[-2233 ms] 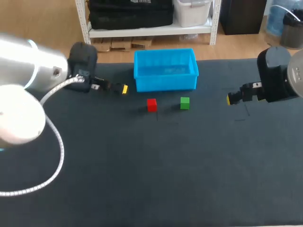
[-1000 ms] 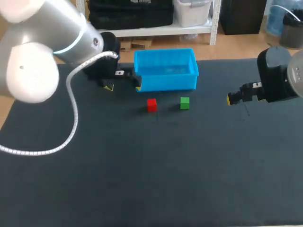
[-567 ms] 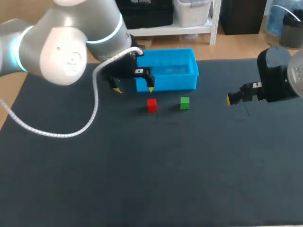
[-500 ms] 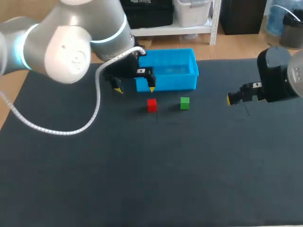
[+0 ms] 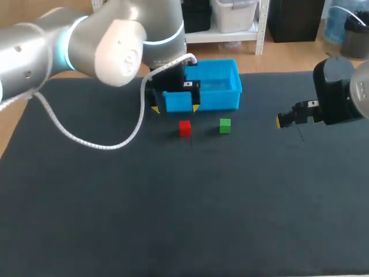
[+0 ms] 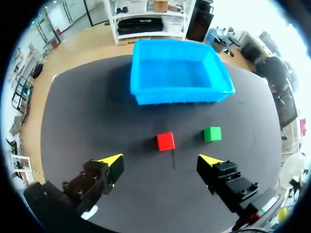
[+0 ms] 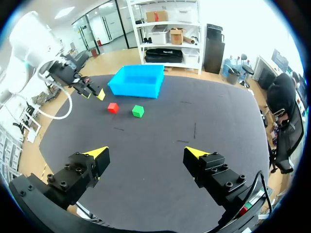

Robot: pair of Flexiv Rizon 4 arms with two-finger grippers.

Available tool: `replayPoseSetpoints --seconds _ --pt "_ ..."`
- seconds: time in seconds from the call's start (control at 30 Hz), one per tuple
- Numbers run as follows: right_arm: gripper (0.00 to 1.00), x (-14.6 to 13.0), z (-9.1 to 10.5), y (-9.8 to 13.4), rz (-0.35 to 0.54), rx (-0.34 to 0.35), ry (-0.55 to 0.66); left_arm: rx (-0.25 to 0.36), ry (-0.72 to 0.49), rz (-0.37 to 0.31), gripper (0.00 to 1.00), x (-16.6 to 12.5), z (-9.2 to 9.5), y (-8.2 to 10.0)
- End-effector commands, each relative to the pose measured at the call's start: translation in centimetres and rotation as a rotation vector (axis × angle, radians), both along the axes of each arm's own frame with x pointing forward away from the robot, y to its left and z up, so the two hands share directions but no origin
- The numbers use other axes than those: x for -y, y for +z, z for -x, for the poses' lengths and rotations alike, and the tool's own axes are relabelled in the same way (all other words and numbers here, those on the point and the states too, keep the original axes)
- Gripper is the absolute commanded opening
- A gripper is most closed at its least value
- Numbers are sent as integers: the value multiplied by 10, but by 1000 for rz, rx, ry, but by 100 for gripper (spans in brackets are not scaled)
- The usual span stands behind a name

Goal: Use the left arm to pick the red cube and place it into the blue plastic box first, then use the right arm to grasp the green cube and put it into the same blue plastic box after the first action is fully finished.

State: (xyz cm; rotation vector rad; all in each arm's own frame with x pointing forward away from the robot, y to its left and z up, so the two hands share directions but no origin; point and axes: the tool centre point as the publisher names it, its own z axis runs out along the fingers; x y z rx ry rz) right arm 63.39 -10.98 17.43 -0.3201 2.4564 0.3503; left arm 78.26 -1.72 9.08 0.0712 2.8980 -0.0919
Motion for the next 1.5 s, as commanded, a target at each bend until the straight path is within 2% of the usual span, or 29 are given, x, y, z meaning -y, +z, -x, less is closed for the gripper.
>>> replayPoseSetpoints --seconds 0.03,0.17,0.37,0.47,0.97,1.5 --pt "100 0 2 -1 0 5 -3 -66 30 -68 100 4 -12 -3" --pt "100 0 2 -1 0 5 -3 -81 58 -54 100 0 -9 -7" --pt "100 0 2 -1 0 5 -3 -102 84 -34 100 -2 -5 -23" --pt "100 0 2 -1 0 5 -3 -107 79 7 100 1 -7 -29" --pt "100 0 2 -1 0 5 -3 -100 108 -24 100 12 -15 -69" --pt "100 0 2 -1 0 5 -3 -114 153 -39 100 21 -31 -86"
